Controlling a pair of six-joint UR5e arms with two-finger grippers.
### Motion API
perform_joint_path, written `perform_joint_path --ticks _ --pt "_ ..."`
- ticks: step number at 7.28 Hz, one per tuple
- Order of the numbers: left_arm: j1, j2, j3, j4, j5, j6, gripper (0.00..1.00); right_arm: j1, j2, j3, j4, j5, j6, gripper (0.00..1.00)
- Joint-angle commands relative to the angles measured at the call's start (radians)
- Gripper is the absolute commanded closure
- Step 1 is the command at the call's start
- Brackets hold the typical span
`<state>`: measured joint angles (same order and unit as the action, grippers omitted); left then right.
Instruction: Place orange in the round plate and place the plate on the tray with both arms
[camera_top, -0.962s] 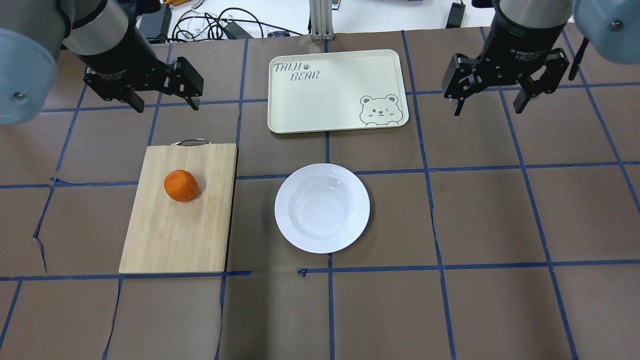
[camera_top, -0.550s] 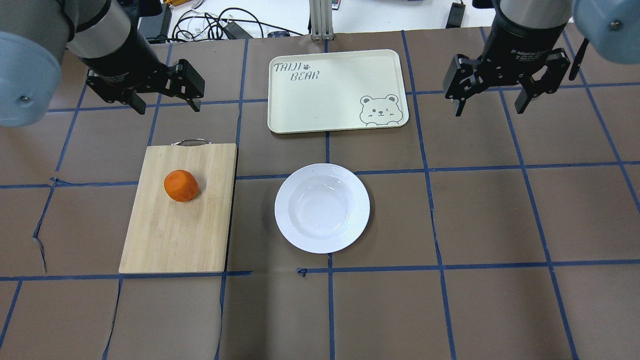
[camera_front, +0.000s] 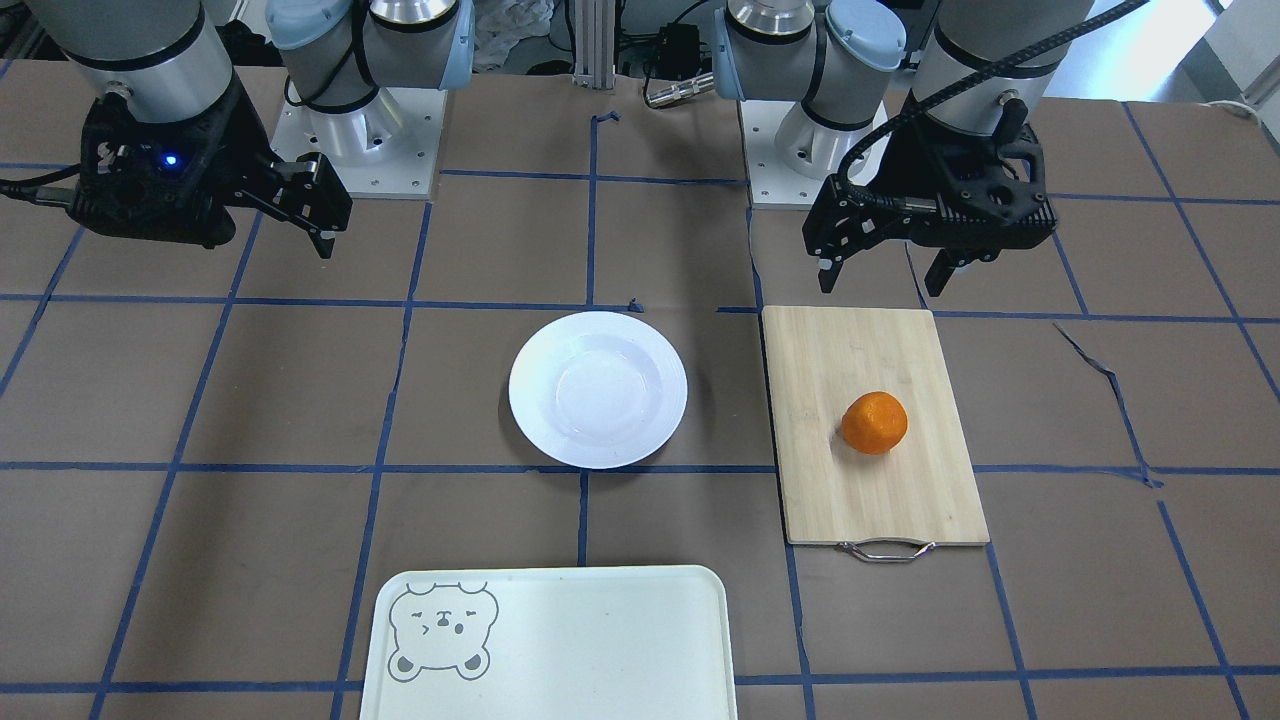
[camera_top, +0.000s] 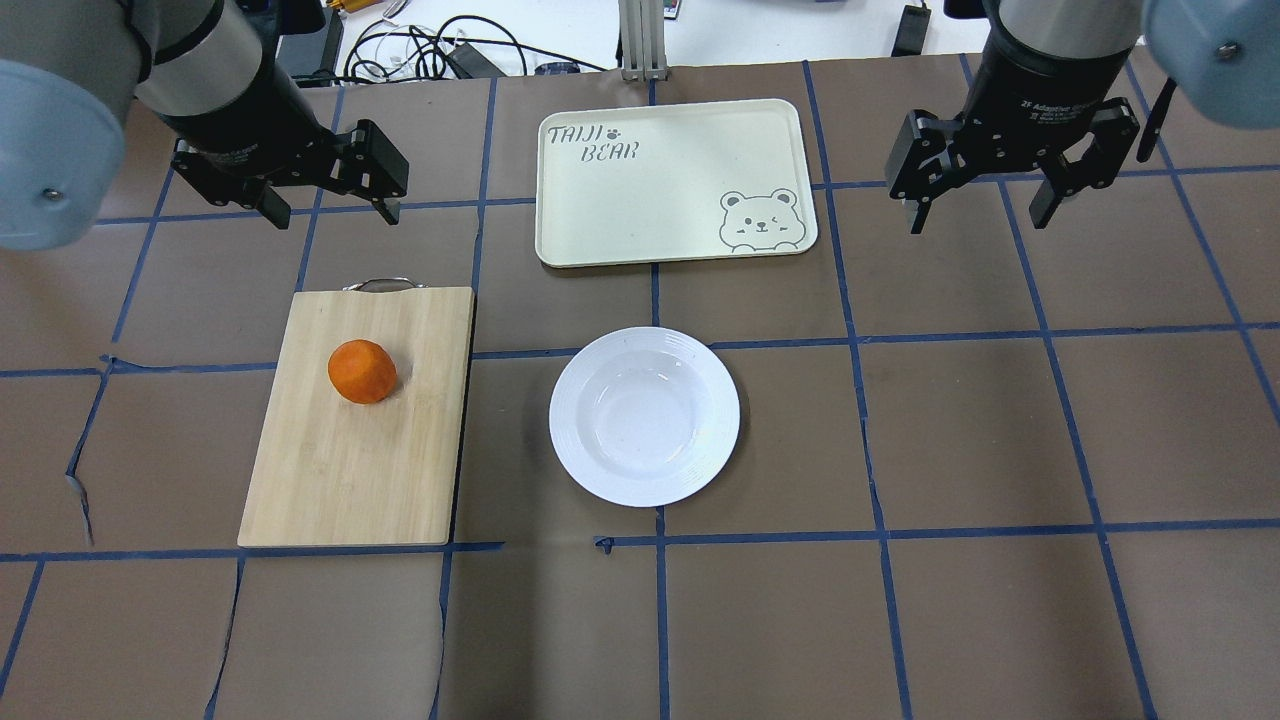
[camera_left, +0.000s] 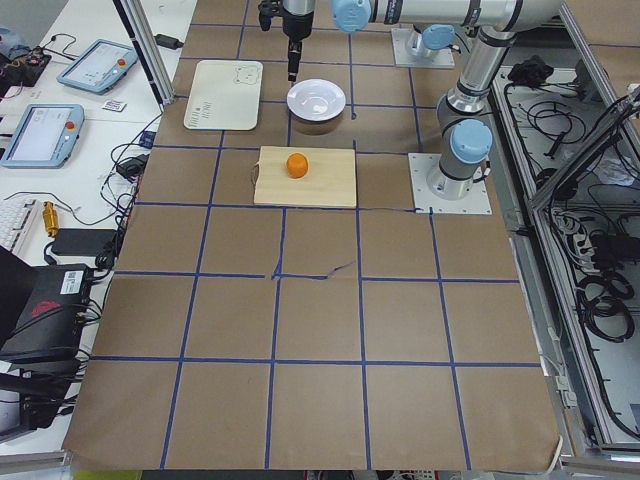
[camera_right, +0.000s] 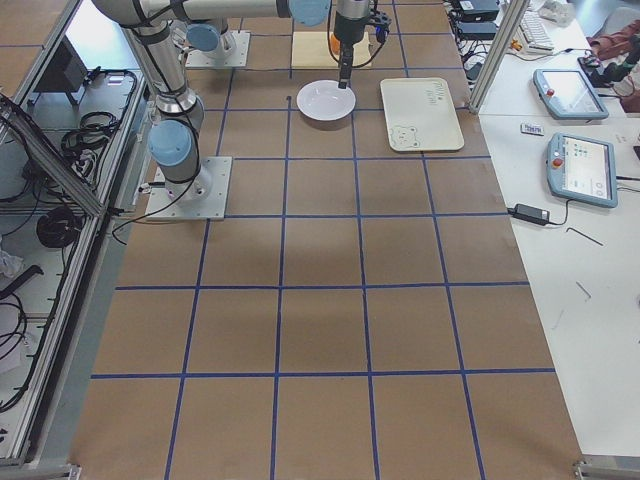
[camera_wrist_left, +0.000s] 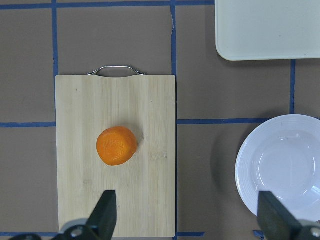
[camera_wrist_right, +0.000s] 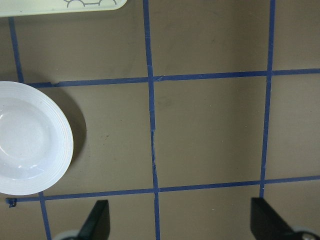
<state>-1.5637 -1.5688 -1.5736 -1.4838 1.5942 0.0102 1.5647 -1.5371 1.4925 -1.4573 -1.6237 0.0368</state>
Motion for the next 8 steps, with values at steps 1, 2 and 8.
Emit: perform_joint_path --ticks 1,2,8 --pt "0.001 0.003 0.006 -0.004 -0.002 -0.006 0.00 0.000 0.000 0.000 -0.002 0.004 0.000 0.00" --pt "0.004 0.001 0.006 -0.003 -0.002 -0.006 0.00 0.000 0.000 -0.001 -0.002 -0.001 0.000 0.00" --pt "0.132 -0.232 -0.142 0.145 0.079 0.122 0.00 0.000 0.002 0.000 -0.002 0.001 0.000 0.00"
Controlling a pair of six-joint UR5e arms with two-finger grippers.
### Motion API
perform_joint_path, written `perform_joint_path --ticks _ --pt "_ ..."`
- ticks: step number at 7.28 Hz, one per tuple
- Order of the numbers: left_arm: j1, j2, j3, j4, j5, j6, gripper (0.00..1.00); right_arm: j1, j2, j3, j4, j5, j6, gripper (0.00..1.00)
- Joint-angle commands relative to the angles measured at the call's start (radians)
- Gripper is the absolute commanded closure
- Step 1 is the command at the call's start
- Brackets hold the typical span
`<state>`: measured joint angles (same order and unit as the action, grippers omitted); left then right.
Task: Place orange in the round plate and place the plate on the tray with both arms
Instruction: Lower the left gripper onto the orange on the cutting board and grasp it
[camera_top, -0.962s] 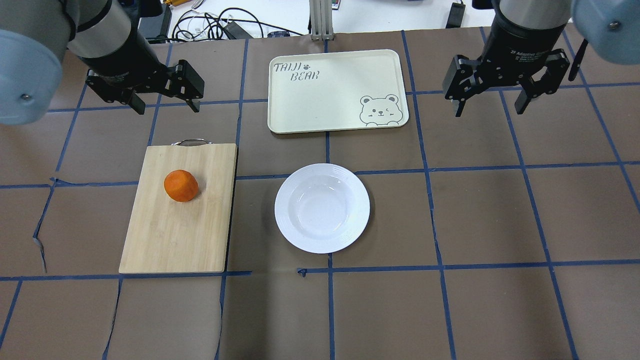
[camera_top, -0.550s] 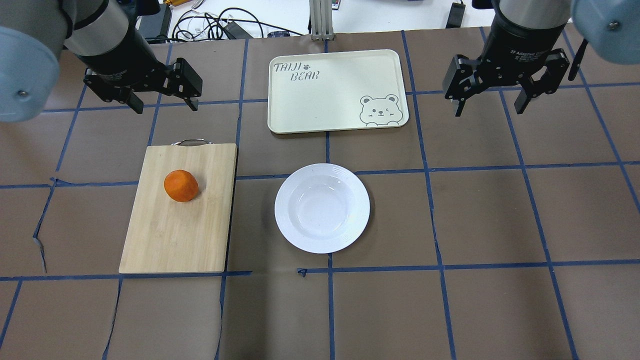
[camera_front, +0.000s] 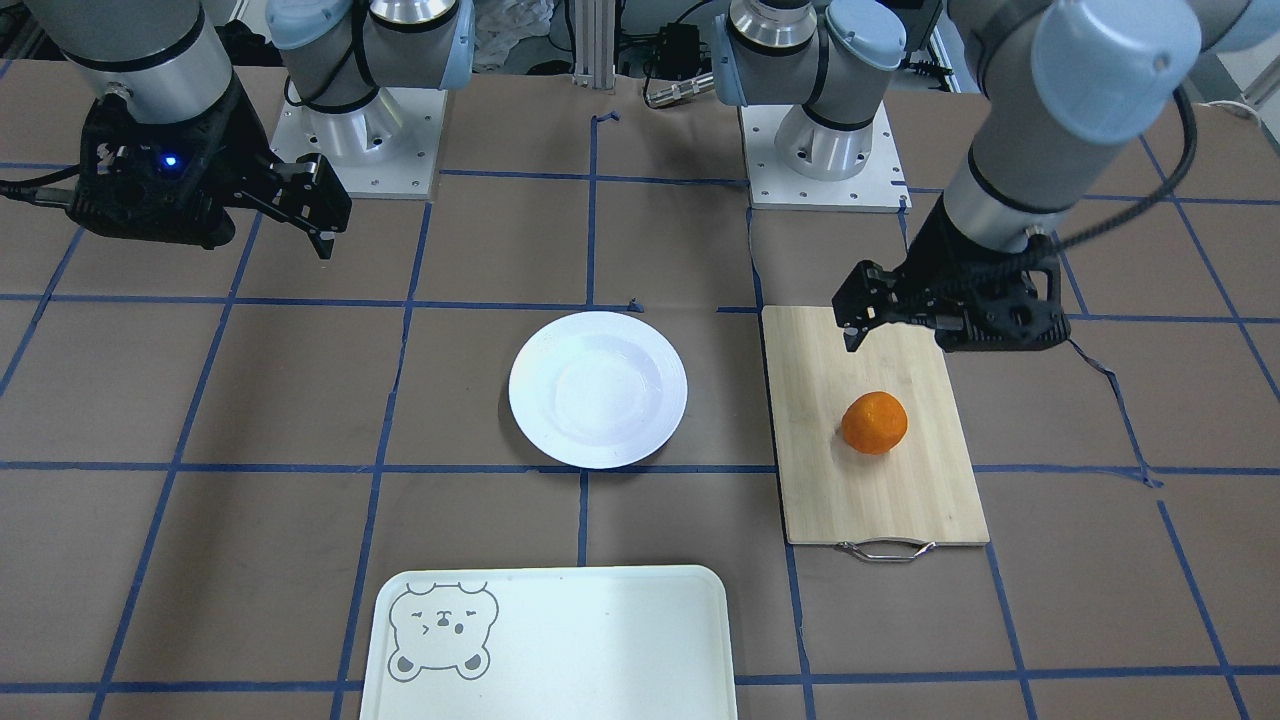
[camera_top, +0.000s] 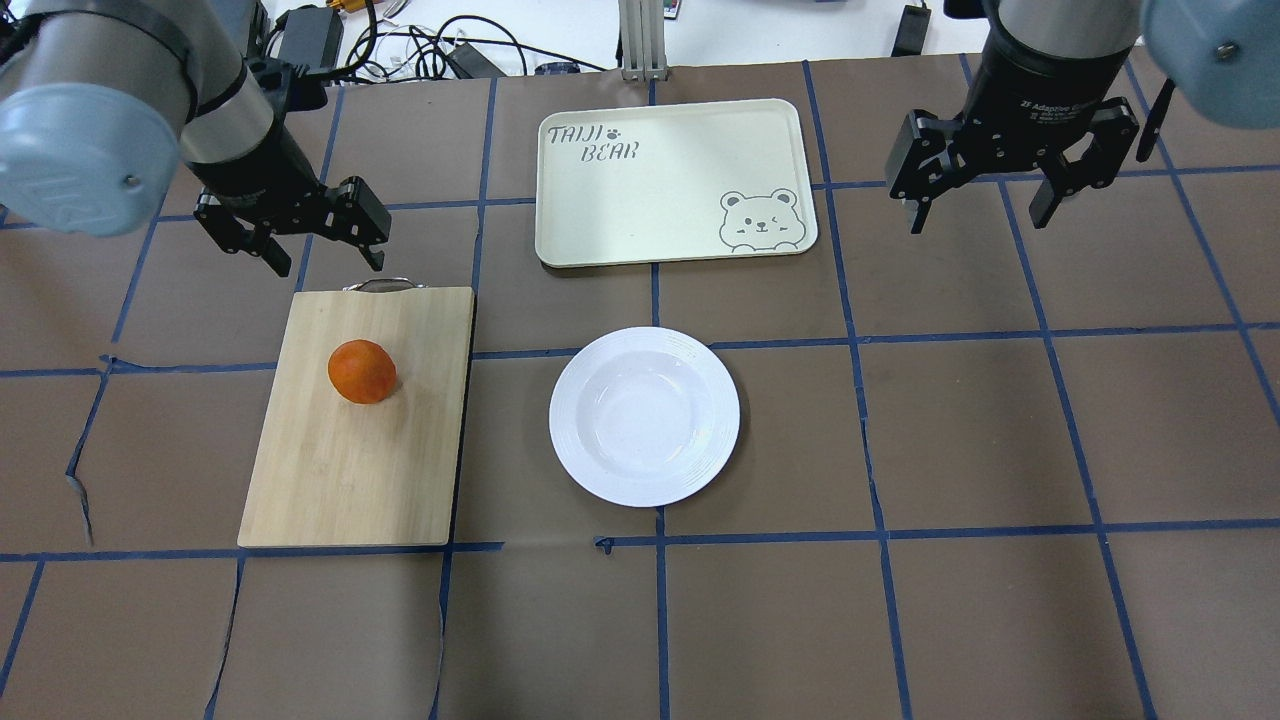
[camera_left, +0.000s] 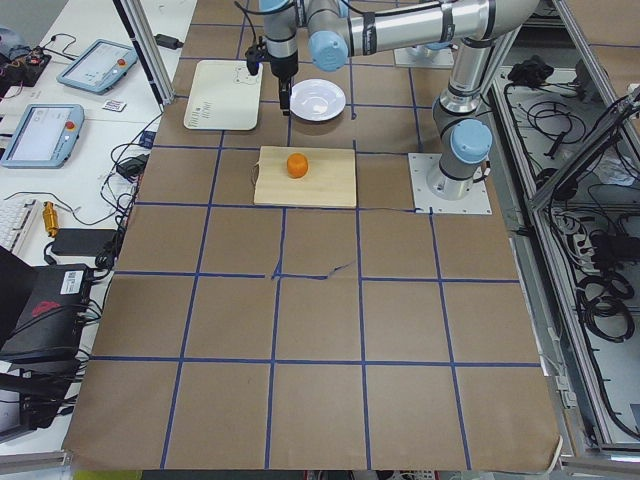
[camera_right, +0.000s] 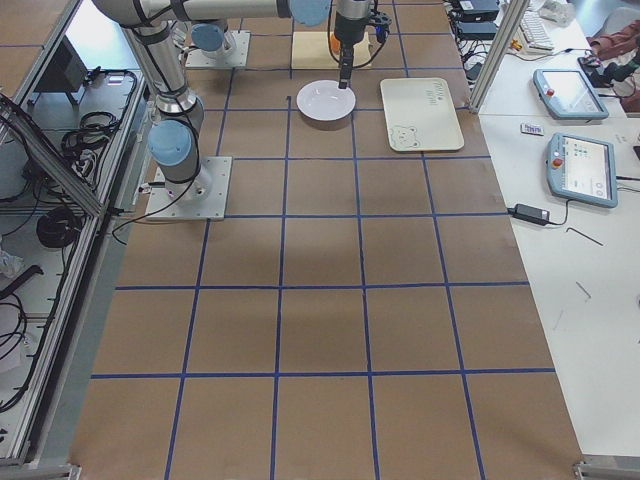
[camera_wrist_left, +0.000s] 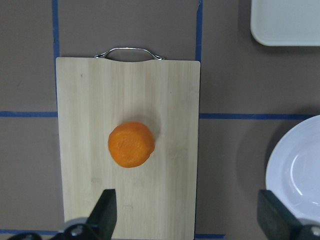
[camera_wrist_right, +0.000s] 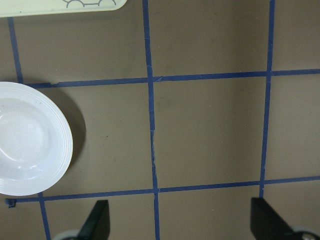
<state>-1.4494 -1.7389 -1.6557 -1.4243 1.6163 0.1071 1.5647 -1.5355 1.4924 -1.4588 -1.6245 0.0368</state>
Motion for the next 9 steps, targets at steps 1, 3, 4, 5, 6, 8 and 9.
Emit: perform_joint_path --ticks 1,3,4,5,6,8,9 --pt "0.018 -0.100 -0.100 0.112 0.092 0.028 0.00 0.000 0.000 0.000 0.000 0.000 -0.002 0.00" --pt "0.020 -0.157 -0.128 0.183 0.083 0.025 0.00 0.000 0.000 0.000 0.003 0.002 -0.002 0.00" --pt "0.020 -0.192 -0.139 0.194 0.091 0.042 0.00 0.002 0.000 0.002 0.003 0.000 -0.002 0.00" --pt "0.020 -0.212 -0.144 0.194 0.091 0.052 0.00 0.000 0.000 0.009 0.006 -0.001 -0.002 0.00" --pt "0.020 -0.228 -0.145 0.192 0.093 0.054 0.00 0.000 0.000 0.014 0.002 -0.001 -0.002 0.00" --pt "0.020 -0.238 -0.156 0.192 0.091 0.065 0.52 -0.002 -0.002 0.014 0.000 -0.002 -0.002 0.00" --pt "0.020 -0.237 -0.147 0.197 0.089 0.065 0.83 0.000 -0.002 0.014 0.000 0.006 -0.002 0.00"
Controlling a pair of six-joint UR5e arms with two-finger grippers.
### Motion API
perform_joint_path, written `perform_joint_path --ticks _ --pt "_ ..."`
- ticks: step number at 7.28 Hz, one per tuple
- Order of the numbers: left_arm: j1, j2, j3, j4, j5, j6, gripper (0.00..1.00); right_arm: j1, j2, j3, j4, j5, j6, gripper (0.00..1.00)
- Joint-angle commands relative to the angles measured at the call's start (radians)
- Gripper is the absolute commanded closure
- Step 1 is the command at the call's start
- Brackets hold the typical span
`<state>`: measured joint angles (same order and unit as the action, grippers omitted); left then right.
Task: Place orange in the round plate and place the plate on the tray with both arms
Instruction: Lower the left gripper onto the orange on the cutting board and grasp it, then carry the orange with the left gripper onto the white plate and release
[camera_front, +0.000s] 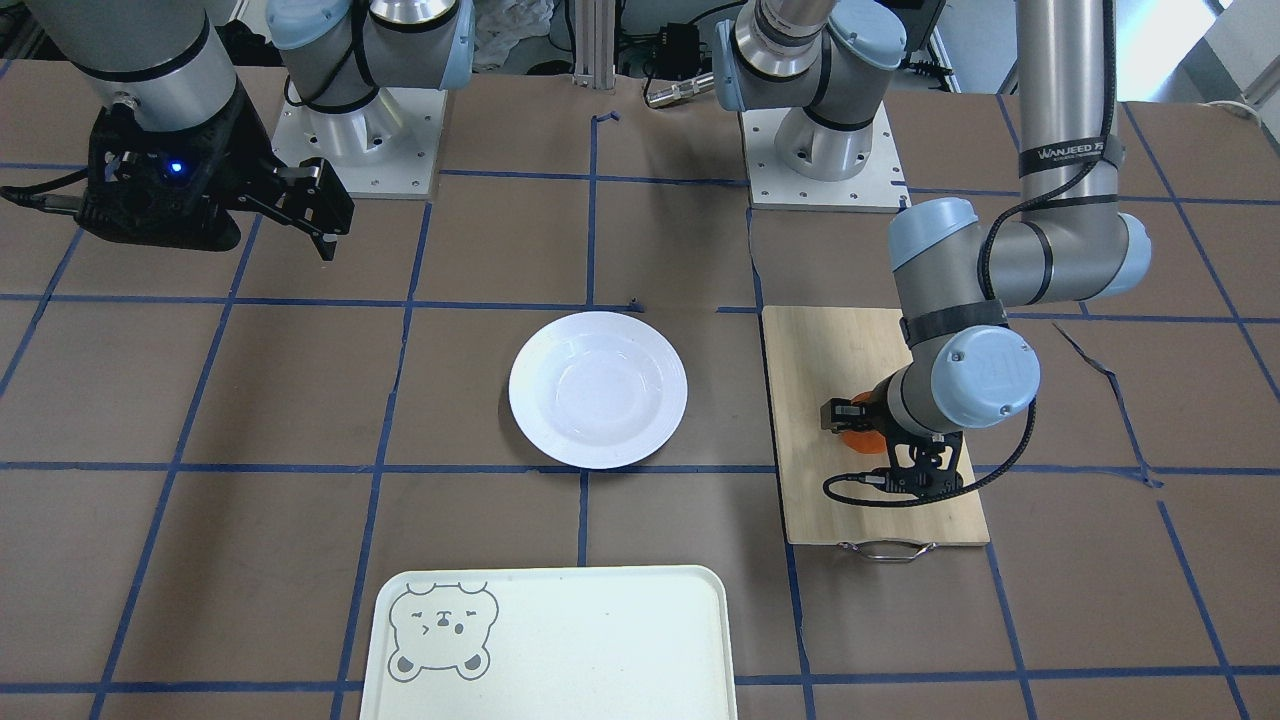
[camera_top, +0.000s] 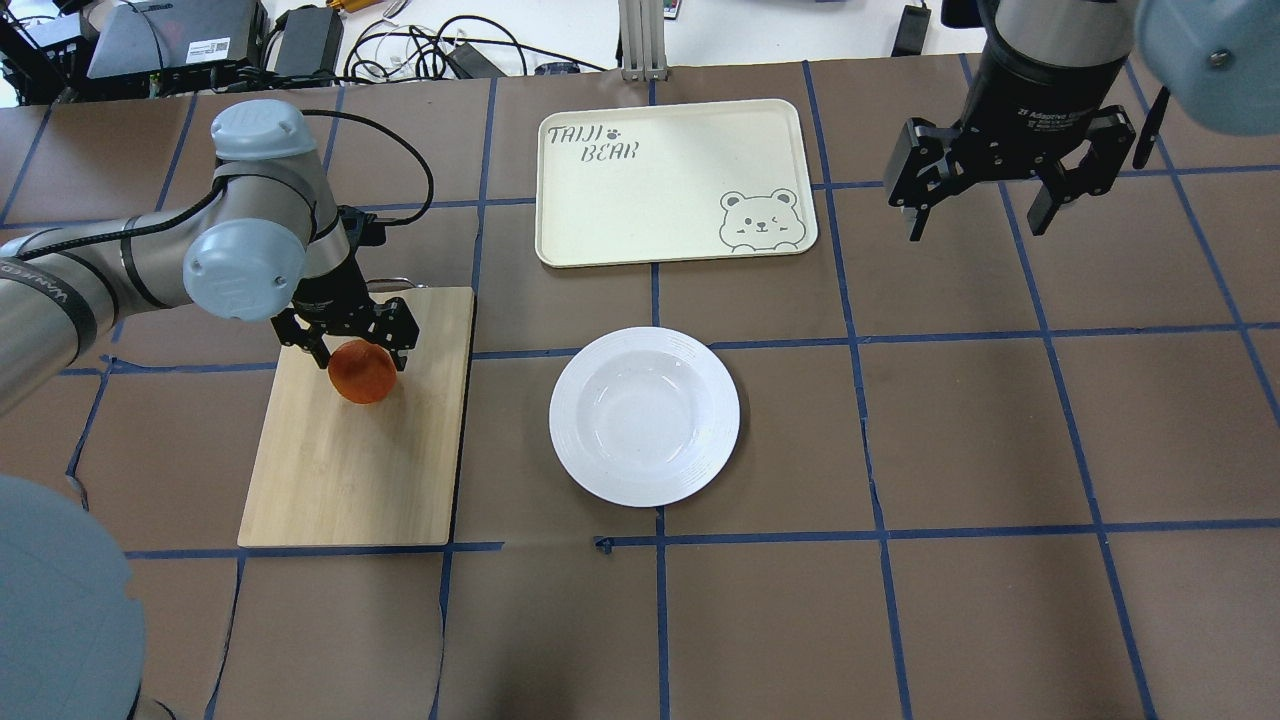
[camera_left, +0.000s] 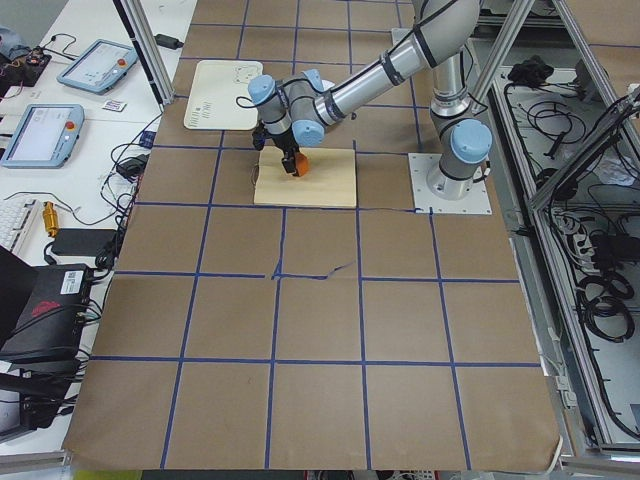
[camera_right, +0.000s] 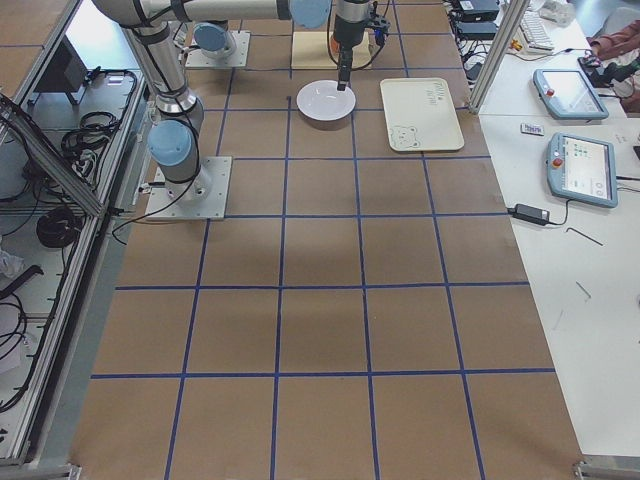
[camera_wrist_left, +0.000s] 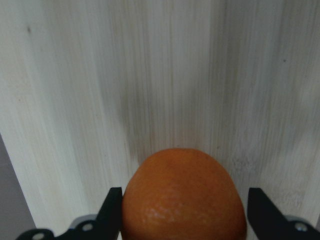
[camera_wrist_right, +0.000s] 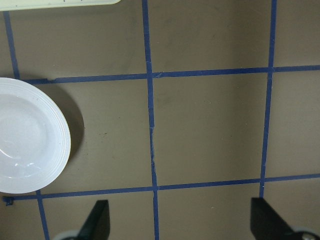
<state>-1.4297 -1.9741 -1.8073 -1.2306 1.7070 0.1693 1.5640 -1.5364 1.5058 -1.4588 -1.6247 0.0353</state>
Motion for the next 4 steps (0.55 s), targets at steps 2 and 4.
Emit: perform_joint_path --ticks 2,4 --pt "-0.046 0.026 0.057 -0.060 -0.102 -0.017 0.90 0.001 -0.001 0.001 -0.002 0.012 0.000 0.00" --pt "-0.167 0.066 0.078 -0.127 -0.178 -0.179 0.89 0.002 -0.001 0.001 0.000 0.014 0.001 0.00"
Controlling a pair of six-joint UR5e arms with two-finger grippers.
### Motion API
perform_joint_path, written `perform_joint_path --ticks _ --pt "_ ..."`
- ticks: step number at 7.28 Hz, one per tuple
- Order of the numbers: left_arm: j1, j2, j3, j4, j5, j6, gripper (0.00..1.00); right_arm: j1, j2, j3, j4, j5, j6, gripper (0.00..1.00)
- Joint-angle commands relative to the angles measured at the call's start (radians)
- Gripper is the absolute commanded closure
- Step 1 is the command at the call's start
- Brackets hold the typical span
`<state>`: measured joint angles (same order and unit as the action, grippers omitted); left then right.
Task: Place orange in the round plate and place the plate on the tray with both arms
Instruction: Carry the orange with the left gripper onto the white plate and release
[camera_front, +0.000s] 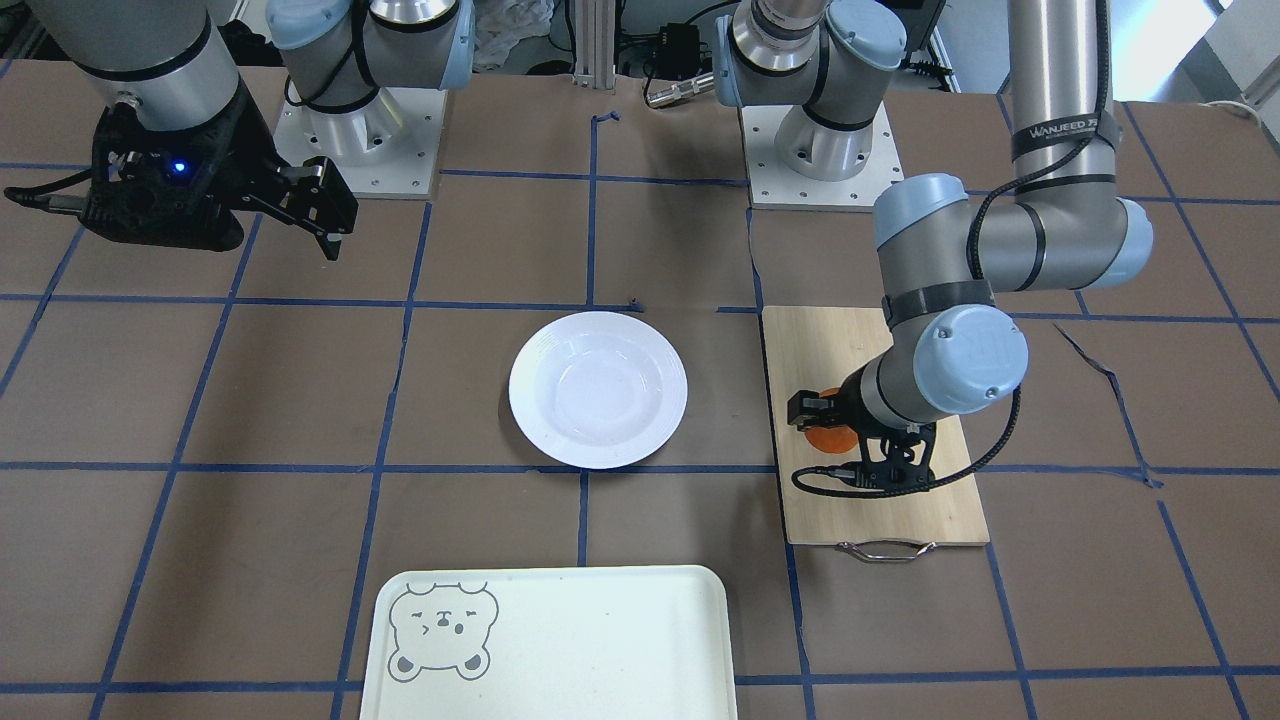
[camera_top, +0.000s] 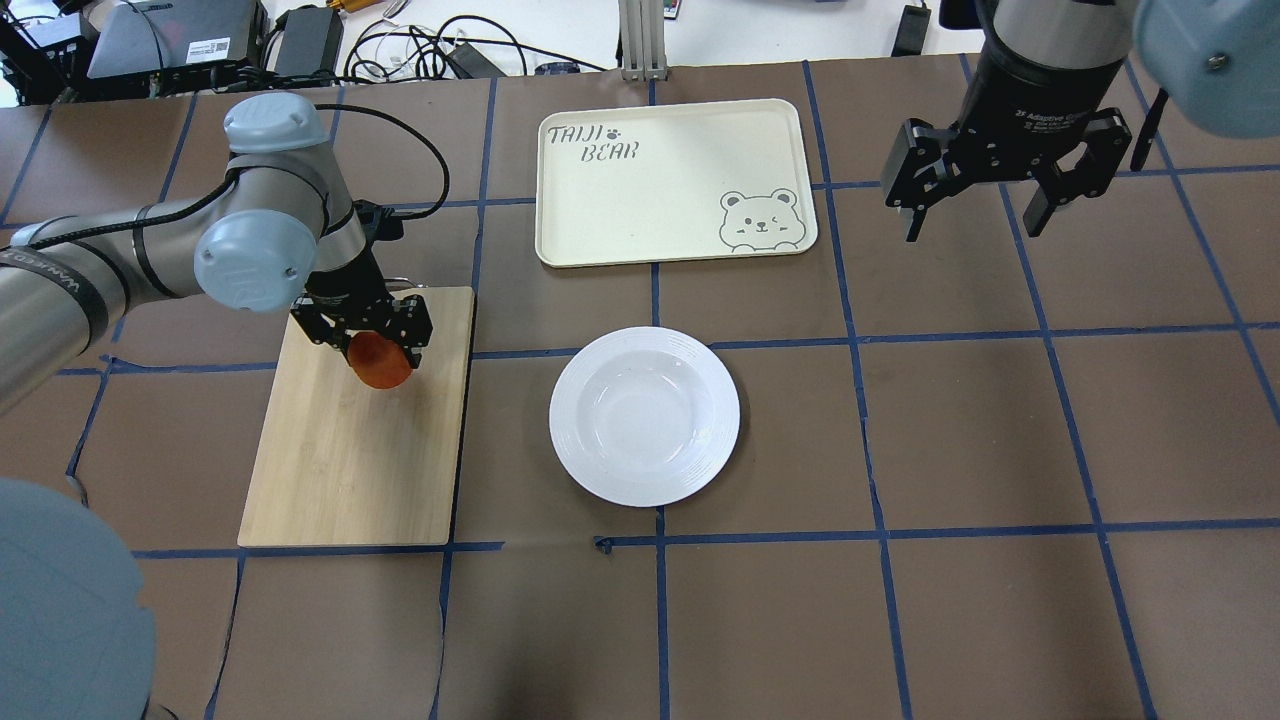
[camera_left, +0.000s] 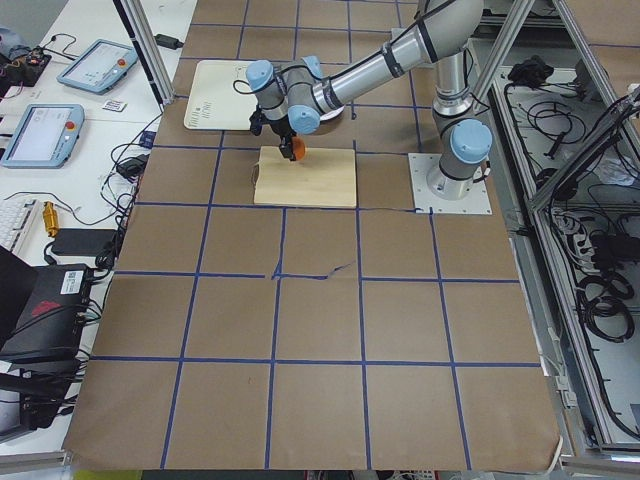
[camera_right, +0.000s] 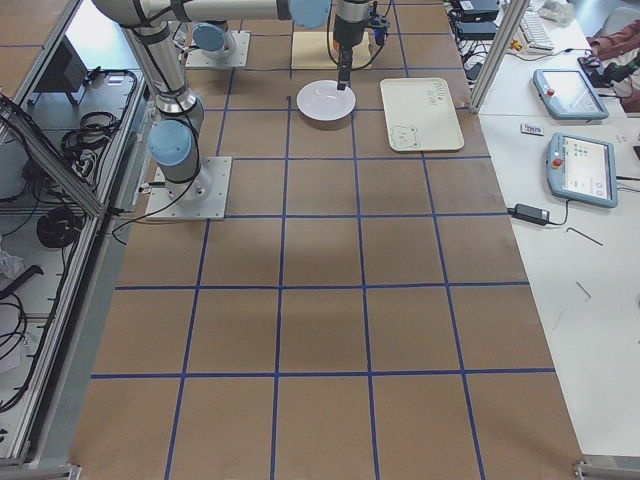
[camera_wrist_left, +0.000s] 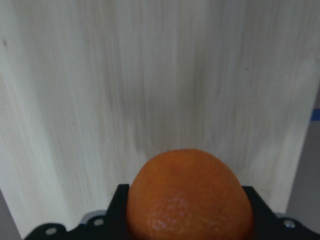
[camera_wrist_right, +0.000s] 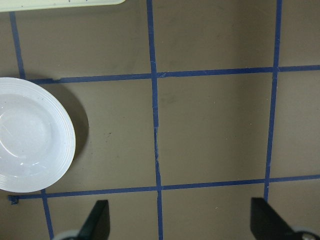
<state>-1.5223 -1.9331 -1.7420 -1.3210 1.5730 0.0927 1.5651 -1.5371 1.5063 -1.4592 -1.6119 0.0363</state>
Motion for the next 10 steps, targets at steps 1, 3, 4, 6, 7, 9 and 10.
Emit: perform_joint_path --ticks 1,3,4,6,7,9,10 --pt "-0.160 0.023 0.012 -0.035 -0.068 -0.280 0.89 0.001 0.002 0.002 0.000 -0.003 0.001 0.00" --pt "-0.324 -0.018 0.010 0.011 -0.093 -0.591 0.88 -0.002 0.003 0.002 -0.003 -0.003 -0.001 0.00" --pt "-0.385 -0.038 0.003 0.076 -0.125 -0.685 0.85 -0.005 0.009 0.002 -0.004 -0.014 -0.001 0.00" --pt "-0.406 -0.076 0.002 0.150 -0.171 -0.720 0.66 -0.007 0.015 0.002 0.006 -0.017 -0.001 0.00" --pt "-0.401 -0.064 0.007 0.164 -0.162 -0.700 0.01 -0.010 0.017 0.002 0.011 -0.019 -0.001 0.00" --pt "-0.344 -0.030 0.025 0.154 -0.113 -0.609 0.00 -0.013 0.028 0.003 0.017 -0.016 0.001 0.00" --pt "-0.261 0.002 0.057 0.079 -0.102 -0.500 0.00 -0.016 0.035 0.005 0.019 -0.011 0.001 0.00"
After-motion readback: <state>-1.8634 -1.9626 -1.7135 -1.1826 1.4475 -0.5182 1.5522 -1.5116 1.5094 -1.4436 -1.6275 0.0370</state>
